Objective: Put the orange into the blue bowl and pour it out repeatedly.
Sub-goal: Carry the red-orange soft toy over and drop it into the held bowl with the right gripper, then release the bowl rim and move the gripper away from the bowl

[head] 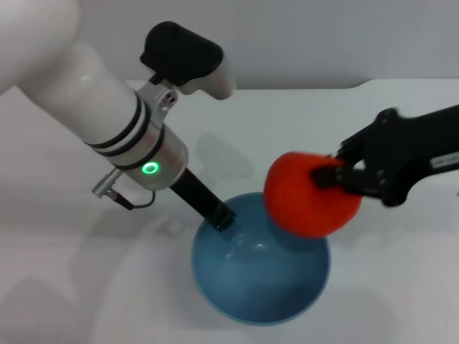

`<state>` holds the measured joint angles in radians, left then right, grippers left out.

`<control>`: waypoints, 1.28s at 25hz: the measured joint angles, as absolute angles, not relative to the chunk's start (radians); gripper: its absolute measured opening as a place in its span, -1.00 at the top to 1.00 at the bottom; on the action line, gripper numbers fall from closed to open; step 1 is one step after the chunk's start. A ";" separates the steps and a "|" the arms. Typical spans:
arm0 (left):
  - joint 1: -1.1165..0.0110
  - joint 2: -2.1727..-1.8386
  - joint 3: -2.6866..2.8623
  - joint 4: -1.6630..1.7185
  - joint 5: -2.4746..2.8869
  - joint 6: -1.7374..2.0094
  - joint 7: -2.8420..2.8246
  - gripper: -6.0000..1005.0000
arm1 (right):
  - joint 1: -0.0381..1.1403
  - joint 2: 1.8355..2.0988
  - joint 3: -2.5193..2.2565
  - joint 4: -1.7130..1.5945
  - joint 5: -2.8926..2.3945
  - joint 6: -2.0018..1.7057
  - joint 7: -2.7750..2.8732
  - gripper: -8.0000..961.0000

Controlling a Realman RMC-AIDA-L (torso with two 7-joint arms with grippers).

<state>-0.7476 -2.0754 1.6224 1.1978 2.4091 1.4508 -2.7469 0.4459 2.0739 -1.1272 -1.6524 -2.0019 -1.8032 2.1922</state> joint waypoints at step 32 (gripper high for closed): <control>-0.759 -2.074 1.723 1.208 2.341 1.400 -2.765 0.99 | 0.422 2.071 -1.080 -1.554 -2.275 -1.758 2.288 -0.08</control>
<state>-0.7588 -2.0737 1.7235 1.2084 2.3407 1.3996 -2.7645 0.4221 2.0714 -1.0803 -1.5536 -2.2749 -1.7583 2.2876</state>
